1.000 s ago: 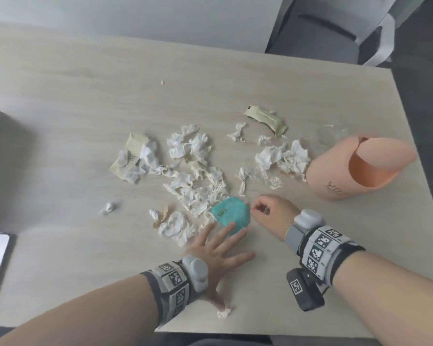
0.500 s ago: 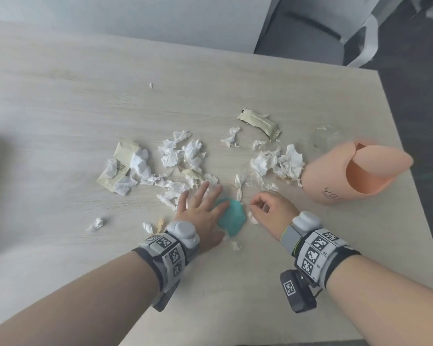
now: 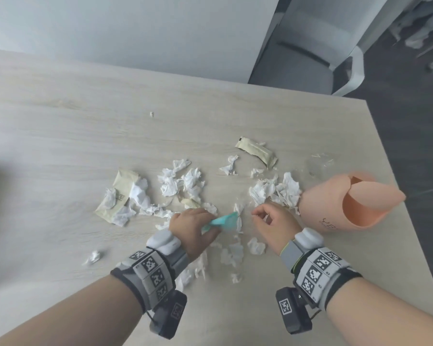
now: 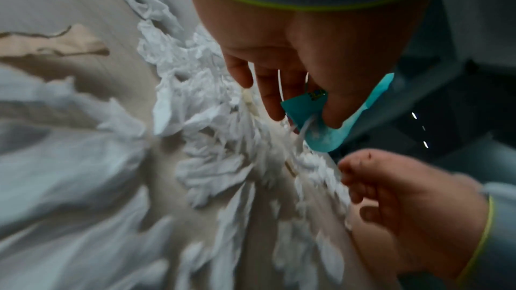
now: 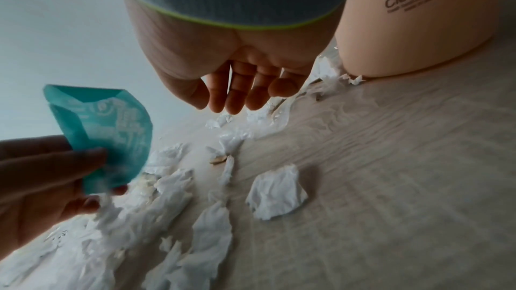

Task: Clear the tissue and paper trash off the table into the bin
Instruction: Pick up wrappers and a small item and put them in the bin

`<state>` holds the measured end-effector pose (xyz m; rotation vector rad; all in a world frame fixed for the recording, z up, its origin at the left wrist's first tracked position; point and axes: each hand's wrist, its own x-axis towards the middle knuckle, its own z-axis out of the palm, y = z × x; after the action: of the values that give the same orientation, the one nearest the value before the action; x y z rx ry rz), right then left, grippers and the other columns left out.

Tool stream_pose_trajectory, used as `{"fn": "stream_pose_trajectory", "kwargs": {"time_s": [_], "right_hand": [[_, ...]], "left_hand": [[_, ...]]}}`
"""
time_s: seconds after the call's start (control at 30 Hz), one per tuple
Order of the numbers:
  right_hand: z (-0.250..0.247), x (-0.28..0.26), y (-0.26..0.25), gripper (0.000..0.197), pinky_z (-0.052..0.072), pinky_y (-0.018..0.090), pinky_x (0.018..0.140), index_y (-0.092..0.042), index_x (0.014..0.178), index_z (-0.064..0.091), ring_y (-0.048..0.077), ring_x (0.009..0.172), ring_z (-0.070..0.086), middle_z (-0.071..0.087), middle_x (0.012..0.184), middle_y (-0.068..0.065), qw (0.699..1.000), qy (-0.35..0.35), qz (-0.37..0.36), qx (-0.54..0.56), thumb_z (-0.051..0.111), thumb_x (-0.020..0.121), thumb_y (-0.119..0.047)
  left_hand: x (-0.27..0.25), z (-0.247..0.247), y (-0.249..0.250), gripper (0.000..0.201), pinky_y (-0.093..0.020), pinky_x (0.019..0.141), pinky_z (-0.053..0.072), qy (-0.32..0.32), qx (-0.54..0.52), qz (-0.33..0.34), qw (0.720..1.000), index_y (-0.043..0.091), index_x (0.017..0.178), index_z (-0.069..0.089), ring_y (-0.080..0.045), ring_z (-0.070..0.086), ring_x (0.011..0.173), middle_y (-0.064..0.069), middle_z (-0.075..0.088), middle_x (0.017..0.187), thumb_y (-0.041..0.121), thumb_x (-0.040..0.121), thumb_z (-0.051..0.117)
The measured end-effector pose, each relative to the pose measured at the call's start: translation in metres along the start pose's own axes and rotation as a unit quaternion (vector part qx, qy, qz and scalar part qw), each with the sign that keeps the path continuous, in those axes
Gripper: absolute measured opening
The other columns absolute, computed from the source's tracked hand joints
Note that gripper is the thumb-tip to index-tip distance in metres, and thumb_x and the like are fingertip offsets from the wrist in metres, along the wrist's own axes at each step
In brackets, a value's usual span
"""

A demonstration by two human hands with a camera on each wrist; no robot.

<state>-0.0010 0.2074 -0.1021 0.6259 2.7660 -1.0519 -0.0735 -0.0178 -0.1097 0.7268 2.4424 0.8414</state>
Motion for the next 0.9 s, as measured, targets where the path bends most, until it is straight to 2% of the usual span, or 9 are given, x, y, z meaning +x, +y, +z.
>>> {"fn": "stream_pose_trajectory", "kwargs": {"time_s": [0.1, 0.2, 0.3, 0.4, 0.5, 0.57, 0.7, 0.8, 0.9], "right_hand": [[0.0, 0.013, 0.005, 0.008, 0.039, 0.02, 0.07, -0.029, 0.09, 0.066, 0.004, 0.08, 0.052, 0.057, 0.092, -0.015, 0.999, 0.012, -0.006, -0.044, 0.067, 0.082, -0.025], [0.001, 0.024, 0.008, 0.036, 0.048, 0.035, 0.081, -0.033, 0.112, 0.059, 0.019, 0.102, 0.055, 0.056, 0.109, -0.009, 0.988, -0.043, -0.001, -0.145, 0.066, 0.078, -0.041], [0.0, 0.032, 0.005, 0.038, 0.048, 0.039, 0.087, -0.041, 0.12, 0.052, 0.017, 0.116, 0.049, 0.053, 0.119, -0.012, 0.956, -0.133, 0.004, -0.262, 0.056, 0.083, -0.048], [-0.001, 0.04, 0.003, 0.021, 0.046, 0.034, 0.084, -0.037, 0.102, 0.063, 0.017, 0.109, 0.052, 0.056, 0.107, -0.014, 0.956, -0.145, -0.023, -0.252, 0.049, 0.089, -0.045], [-0.002, 0.052, 0.002, 0.023, 0.043, 0.034, 0.083, -0.03, 0.079, 0.069, 0.019, 0.101, 0.053, 0.054, 0.096, -0.014, 0.987, -0.095, -0.069, -0.109, 0.055, 0.08, -0.048], [-0.004, 0.069, -0.005, 0.013, 0.044, 0.035, 0.089, -0.029, 0.068, 0.065, 0.018, 0.109, 0.05, 0.057, 0.109, -0.014, 0.995, -0.022, -0.092, -0.031, 0.069, 0.077, -0.037], [-0.017, 0.126, -0.013, 0.016, 0.03, 0.028, 0.102, -0.028, 0.064, 0.063, 0.016, 0.133, 0.037, 0.049, 0.138, -0.014, 1.0, 0.027, 0.011, 0.002, 0.068, 0.078, -0.032], [-0.024, 0.16, -0.007, 0.021, 0.041, 0.039, 0.096, -0.027, 0.055, 0.057, 0.031, 0.117, 0.051, 0.052, 0.113, -0.005, 0.998, 0.006, 0.055, -0.015, 0.058, 0.073, -0.037], [-0.023, 0.169, -0.002, 0.02, 0.04, 0.036, 0.102, -0.023, 0.062, 0.058, 0.031, 0.123, 0.048, 0.051, 0.137, -0.005, 0.992, -0.029, 0.069, -0.101, 0.061, 0.079, -0.031]], "left_hand": [[0.008, -0.023, -0.002, 0.023, -0.026, 0.068, 0.05, 0.033, -0.103, -0.079, 0.991, 0.027, 0.112, 0.064, -0.01, 0.064, 0.08, 0.009, 0.067, 0.092, 0.039, 0.094, 0.056], [0.014, -0.044, -0.023, 0.012, -0.03, 0.066, 0.056, 0.099, -0.132, -0.141, 0.976, 0.027, 0.107, 0.059, -0.013, 0.066, 0.079, 0.005, 0.068, 0.095, 0.032, 0.096, 0.056], [0.018, -0.065, -0.066, 0.029, -0.041, 0.078, 0.052, 0.168, -0.065, -0.208, 0.961, 0.015, 0.096, 0.067, -0.03, 0.062, 0.093, -0.007, 0.066, 0.103, 0.037, 0.094, 0.049], [0.018, -0.083, -0.101, 0.035, -0.049, 0.107, 0.035, 0.122, 0.035, -0.298, 0.946, 0.019, 0.113, 0.068, -0.032, 0.041, 0.13, -0.005, 0.047, 0.145, 0.039, 0.093, 0.048], [0.017, -0.087, -0.108, 0.033, -0.046, 0.117, 0.021, 0.08, 0.06, -0.351, 0.931, 0.026, 0.12, 0.064, -0.034, 0.028, 0.142, -0.007, 0.03, 0.159, 0.036, 0.092, 0.05], [0.015, -0.085, -0.105, 0.041, -0.045, 0.118, 0.018, 0.079, 0.068, -0.365, 0.925, 0.031, 0.132, 0.059, -0.033, 0.021, 0.146, -0.005, 0.023, 0.163, 0.036, 0.093, 0.051], [0.012, -0.082, -0.102, 0.026, -0.051, 0.107, 0.036, 0.057, 0.092, -0.349, 0.931, 0.028, 0.107, 0.067, -0.036, 0.032, 0.136, -0.004, 0.033, 0.156, 0.042, 0.094, 0.049], [0.011, -0.082, -0.103, 0.014, -0.048, 0.095, 0.045, 0.074, 0.092, -0.322, 0.939, 0.031, 0.085, 0.054, -0.039, 0.048, 0.117, -0.008, 0.047, 0.143, 0.041, 0.093, 0.048], [0.008, -0.083, -0.101, 0.014, -0.039, 0.073, 0.045, 0.115, 0.069, -0.276, 0.952, 0.028, 0.079, 0.049, -0.029, 0.053, 0.088, 0.0, 0.057, 0.115, 0.032, 0.093, 0.049]]}}
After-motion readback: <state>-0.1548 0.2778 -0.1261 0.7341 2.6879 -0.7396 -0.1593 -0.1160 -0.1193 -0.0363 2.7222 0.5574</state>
